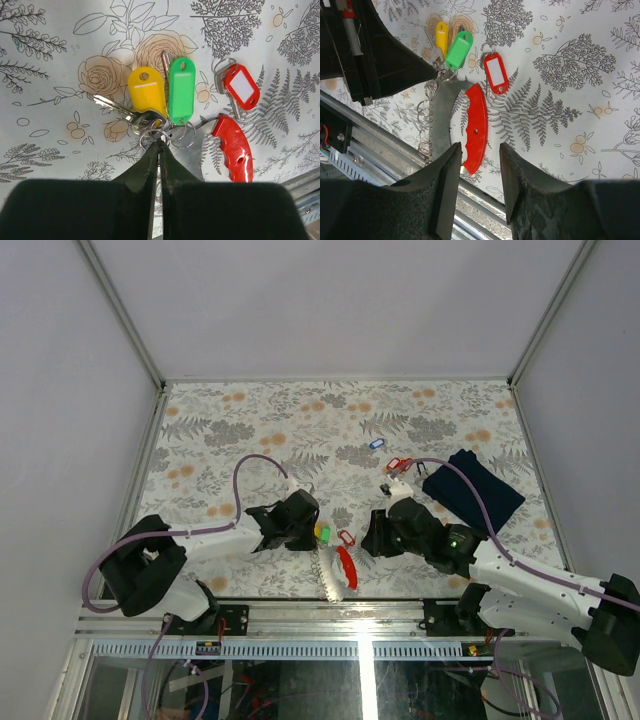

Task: Put the keys on the keyring

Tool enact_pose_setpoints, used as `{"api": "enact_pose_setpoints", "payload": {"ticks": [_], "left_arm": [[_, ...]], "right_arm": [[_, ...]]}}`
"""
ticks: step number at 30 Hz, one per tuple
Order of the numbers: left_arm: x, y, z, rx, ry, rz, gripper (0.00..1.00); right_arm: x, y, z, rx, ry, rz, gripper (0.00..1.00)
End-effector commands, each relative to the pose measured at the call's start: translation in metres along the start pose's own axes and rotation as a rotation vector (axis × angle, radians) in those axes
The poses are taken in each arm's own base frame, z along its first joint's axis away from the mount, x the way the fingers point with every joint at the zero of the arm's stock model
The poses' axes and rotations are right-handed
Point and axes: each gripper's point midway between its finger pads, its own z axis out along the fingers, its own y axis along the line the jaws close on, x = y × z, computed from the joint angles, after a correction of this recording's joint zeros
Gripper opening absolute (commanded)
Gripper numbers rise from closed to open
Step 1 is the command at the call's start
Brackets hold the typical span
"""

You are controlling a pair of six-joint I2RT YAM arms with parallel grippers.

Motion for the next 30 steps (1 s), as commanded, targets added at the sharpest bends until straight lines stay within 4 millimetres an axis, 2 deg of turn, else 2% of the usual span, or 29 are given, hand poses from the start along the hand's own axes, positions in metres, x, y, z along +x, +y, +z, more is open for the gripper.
{"api": "enact_pose_setpoints", "payload": {"ticks": [1,13,18,19,22,23,26,30], "left_arm": [[-0.002,0.0,-0.002,0.008,-0.019,0.024,0.0],[-0.027,-0.008,-0.032,0.011,-0.111,0.079,0.0],[-0.029,-0.006,-0.038,0.003,-0.12,0.076,0.0],[-0.029,-0.006,-0.039,0.001,-0.121,0.072,0.04],[-0.033,-0.004,-0.046,0.001,-0.143,0.051,0.24],[-0.036,-0.004,-0.048,0.006,-0.153,0.04,0.28],[-0.043,-0.001,-0.058,0.034,-0.175,0.002,0.29],[-0.056,0.009,-0.075,0.033,-0.221,-0.023,0.3]], "right_arm": [[-0.009,0.004,-0.007,-0.02,-0.039,0.024,0.43],[-0.013,0.004,-0.011,-0.02,-0.057,0.037,0.42],[-0.013,0.004,-0.009,-0.012,-0.049,0.023,0.43],[-0.013,0.004,-0.009,-0.01,-0.044,0.014,0.43],[-0.016,0.007,-0.007,-0.005,-0.03,-0.017,0.48],[-0.017,0.009,-0.005,-0.006,-0.02,-0.029,0.5],[-0.023,0.016,0.0,0.0,0.004,-0.049,0.5],[-0.026,0.024,0.012,0.022,0.046,-0.039,0.47]]}}
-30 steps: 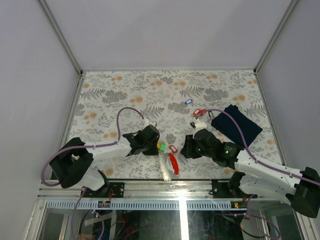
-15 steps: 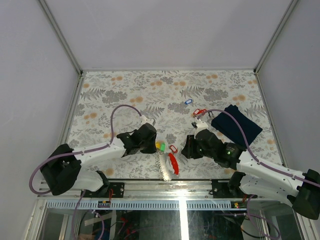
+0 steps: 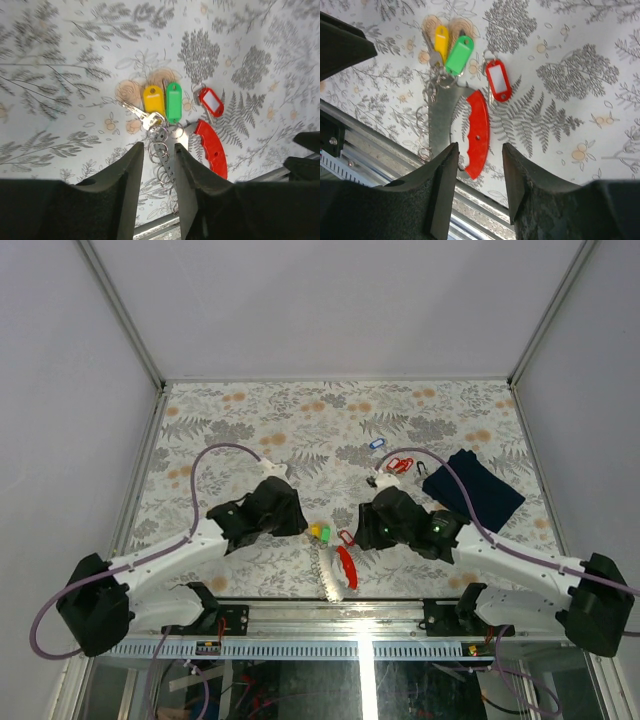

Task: Put the keys on the keyring

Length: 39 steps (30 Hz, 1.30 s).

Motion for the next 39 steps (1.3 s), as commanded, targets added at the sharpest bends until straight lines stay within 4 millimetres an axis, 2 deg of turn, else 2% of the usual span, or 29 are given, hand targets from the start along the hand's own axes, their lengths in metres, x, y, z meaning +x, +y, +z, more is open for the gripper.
{"api": "enact_pose_setpoints", "payload": {"ticks": [1,7,11,18,23,32,35,39], "left_arm": [[-0.019,0.01,-0.019,-0.012,-0.064,-0.02,0.32],[-0.03,0.024,-0.041,-0.075,-0.109,0.025,0.34],[-0.032,0.027,-0.05,-0.074,-0.128,0.04,0.36],[-0.033,0.024,-0.053,-0.051,-0.141,0.035,0.37],[-0.033,0.023,-0.053,-0.044,-0.15,0.02,0.37],[-0.026,0.024,-0.05,-0.024,-0.142,-0.058,0.38],[-0.022,0.024,-0.049,-0.015,-0.136,-0.076,0.38],[-0.018,0.026,-0.048,-0.015,-0.127,-0.079,0.38]], "right_arm": [[-0.021,0.022,0.006,-0.024,-0.004,0.0,0.46],[-0.017,0.044,0.026,-0.022,0.01,0.024,0.46],[0.0,0.058,0.035,-0.015,0.064,-0.021,0.46],[0.023,0.065,0.041,0.015,0.133,-0.082,0.46],[0.012,0.073,0.05,0.023,0.107,-0.068,0.46],[-0.004,0.089,0.083,0.084,0.072,0.023,0.45],[-0.004,0.095,0.091,0.085,0.089,0.038,0.45],[0.008,0.09,0.103,0.114,0.116,0.071,0.45]]}}
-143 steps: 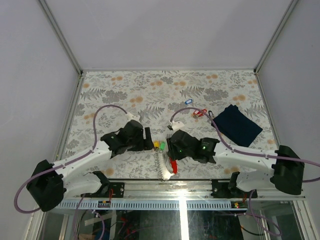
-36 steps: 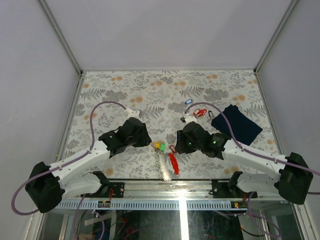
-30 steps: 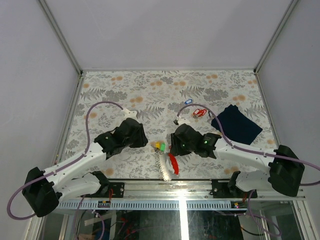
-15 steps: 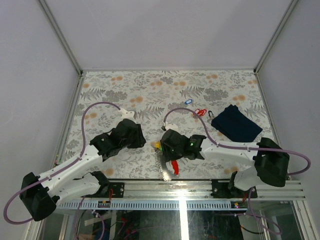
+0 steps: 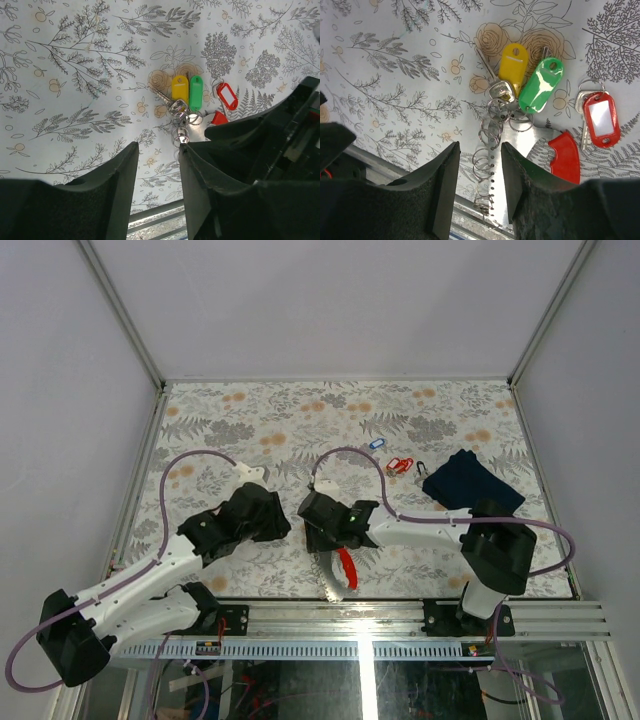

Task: Put the keys on the keyring

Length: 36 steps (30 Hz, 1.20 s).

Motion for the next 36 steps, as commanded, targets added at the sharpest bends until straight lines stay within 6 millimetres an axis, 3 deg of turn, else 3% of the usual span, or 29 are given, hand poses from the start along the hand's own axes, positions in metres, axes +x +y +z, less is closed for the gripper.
{"api": "enact_pose_setpoints", "payload": {"ticks": [1,15,23,36], "left_arm": [[-0.003,-0.002,0.0,0.016,-0.018,-0.032,0.38],[0.021,-0.001,0.013,0.057,0.044,-0.069,0.33],[0.023,0.0,0.014,0.051,0.054,-0.058,0.33],[0.029,0.003,0.018,0.043,0.075,-0.057,0.32]], "right_arm": [[-0.004,0.007,0.012,0.011,-0.022,0.07,0.45],[-0.003,-0.004,0.029,0.028,-0.022,0.084,0.42],[-0.014,-0.016,0.028,0.072,-0.051,0.053,0.42],[-0.009,-0.017,0.042,0.032,-0.005,0.047,0.41]]}}
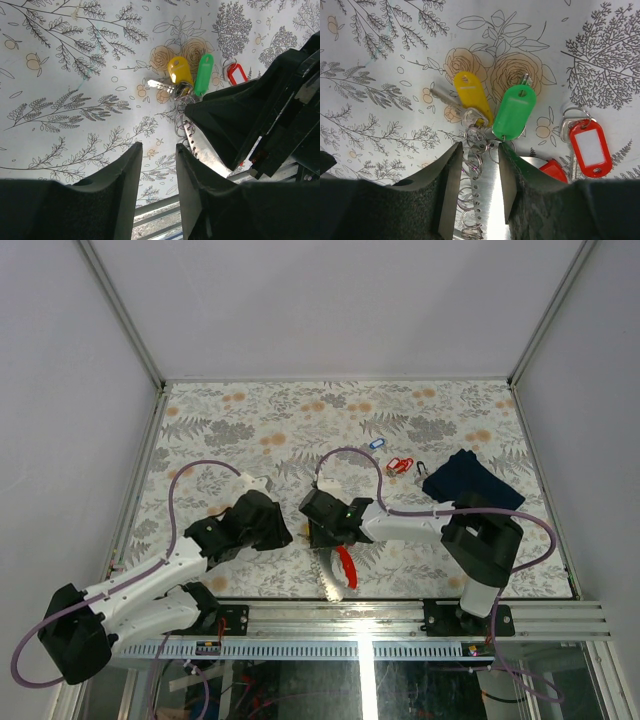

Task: Put the keys on the keyring

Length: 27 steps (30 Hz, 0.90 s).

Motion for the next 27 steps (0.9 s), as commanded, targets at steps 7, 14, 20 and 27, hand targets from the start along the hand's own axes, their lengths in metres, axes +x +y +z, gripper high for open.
{"api": "enact_pose_setpoints", "payload": {"ticks": [7,14,20,27], "left_arm": [[-0.004,-0.004,0.005,0.021,-0.013,-0.012,0.32],[0.001,-0.002,0.011,0.02,0.001,-0.014,0.32],[0.014,-0.008,0.019,0.081,0.039,-0.029,0.28],[0.028,-0.015,0.029,0.164,0.072,-0.061,0.18]], "right_arm": [[-0.004,0.011,0.01,-0.067,0.0,-0.012,0.39],[-0.012,0.011,0.0,-0.074,-0.03,-0.027,0.39],[-0.026,0.017,-0.019,-0.107,-0.085,-0.072,0.39],[-0.021,0.024,-0.018,-0.151,-0.056,-0.103,0.37]]}}
